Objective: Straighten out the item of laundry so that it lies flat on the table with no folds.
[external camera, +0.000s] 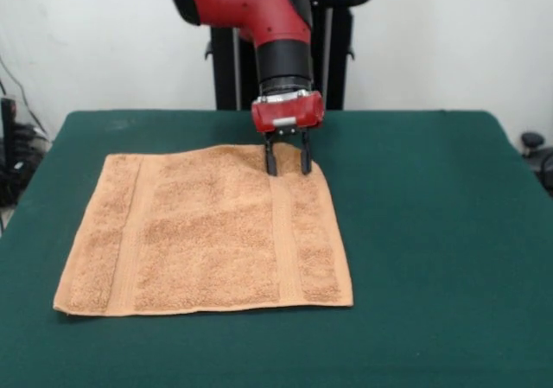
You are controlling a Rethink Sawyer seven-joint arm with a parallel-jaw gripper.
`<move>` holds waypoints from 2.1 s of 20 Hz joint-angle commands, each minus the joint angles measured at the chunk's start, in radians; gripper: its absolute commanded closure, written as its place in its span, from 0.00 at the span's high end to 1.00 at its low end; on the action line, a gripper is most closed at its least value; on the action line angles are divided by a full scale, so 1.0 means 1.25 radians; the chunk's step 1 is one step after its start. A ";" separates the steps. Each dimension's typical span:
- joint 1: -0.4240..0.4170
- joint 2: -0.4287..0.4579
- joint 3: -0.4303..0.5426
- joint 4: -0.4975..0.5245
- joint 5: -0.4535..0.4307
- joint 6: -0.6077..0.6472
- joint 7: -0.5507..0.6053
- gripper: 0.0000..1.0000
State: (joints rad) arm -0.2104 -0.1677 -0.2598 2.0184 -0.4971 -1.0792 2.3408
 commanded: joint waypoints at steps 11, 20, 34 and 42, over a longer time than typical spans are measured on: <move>0.048 -0.161 0.013 0.000 -0.119 0.455 0.031 1.00; -0.097 -0.445 0.224 0.116 -0.177 0.776 0.023 1.00; -0.036 -0.346 0.156 0.032 -0.123 0.643 0.061 1.00; 0.090 -0.248 0.009 -0.078 0.063 0.462 0.054 1.00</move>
State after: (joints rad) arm -0.1883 -0.6004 -0.1940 2.0762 -0.5862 -0.3464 2.3408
